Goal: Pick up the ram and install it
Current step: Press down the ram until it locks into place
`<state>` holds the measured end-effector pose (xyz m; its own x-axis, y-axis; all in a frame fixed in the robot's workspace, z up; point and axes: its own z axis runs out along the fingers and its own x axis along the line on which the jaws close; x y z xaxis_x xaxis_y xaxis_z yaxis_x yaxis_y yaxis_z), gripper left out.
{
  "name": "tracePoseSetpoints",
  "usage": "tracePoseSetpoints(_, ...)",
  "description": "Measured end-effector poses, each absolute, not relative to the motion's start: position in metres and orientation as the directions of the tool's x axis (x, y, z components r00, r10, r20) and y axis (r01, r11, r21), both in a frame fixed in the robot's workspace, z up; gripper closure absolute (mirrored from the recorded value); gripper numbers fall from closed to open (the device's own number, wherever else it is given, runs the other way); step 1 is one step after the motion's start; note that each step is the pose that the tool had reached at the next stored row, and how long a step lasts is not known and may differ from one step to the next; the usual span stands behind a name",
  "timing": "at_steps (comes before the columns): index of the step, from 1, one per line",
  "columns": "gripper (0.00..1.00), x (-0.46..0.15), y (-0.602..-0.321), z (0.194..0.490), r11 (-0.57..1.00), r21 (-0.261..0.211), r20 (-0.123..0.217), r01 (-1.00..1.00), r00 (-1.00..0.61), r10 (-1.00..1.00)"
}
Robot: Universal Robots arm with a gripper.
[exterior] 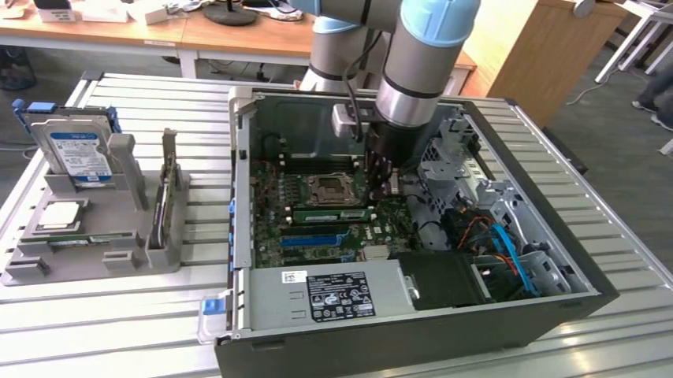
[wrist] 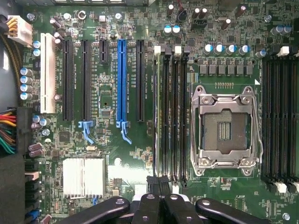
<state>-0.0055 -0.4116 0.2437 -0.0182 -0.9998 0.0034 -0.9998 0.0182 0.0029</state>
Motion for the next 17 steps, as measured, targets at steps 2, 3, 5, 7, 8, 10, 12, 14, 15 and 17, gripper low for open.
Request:
tracePoseSetpoints(2,0.89,-0.005,-0.4116,0.2437,0.018,0.003,0.003,-1.0,-0.018,-1.0)
tracePoseSetpoints(3,0.89,-0.005,-0.4116,0.2437,0.018,0.003,0.003,-1.0,-0.018,-1.0)
tracePoseSetpoints(5,0.89,-0.005,-0.4116,0.2436,0.018,0.003,0.003,-1.0,-0.018,-1.0)
tracePoseSetpoints(7,0.89,-0.005,-0.4116,0.2424,0.018,0.003,0.003,-1.0,-0.018,-1.0)
tracePoseSetpoints(8,0.89,-0.005,-0.4116,0.2415,0.018,0.003,0.003,-1.0,-0.018,-1.0)
tracePoseSetpoints(10,0.89,-0.005,-0.4116,0.2396,0.018,0.003,0.003,-1.0,-0.018,-1.0)
tracePoseSetpoints(12,0.89,-0.005,-0.4116,0.238,0.018,0.003,0.003,-1.0,-0.018,-1.0)
tracePoseSetpoints(14,0.89,-0.005,-0.4117,0.2371,0.018,0.003,0.003,-1.0,-0.018,-1.0)
tracePoseSetpoints(15,0.89,-0.005,-0.4117,0.2369,0.018,0.003,0.004,-1.0,-0.018,-1.0)
tracePoseSetpoints(17,0.89,-0.005,-0.4116,0.236,0.018,0.003,0.003,-1.0,-0.018,-1.0)
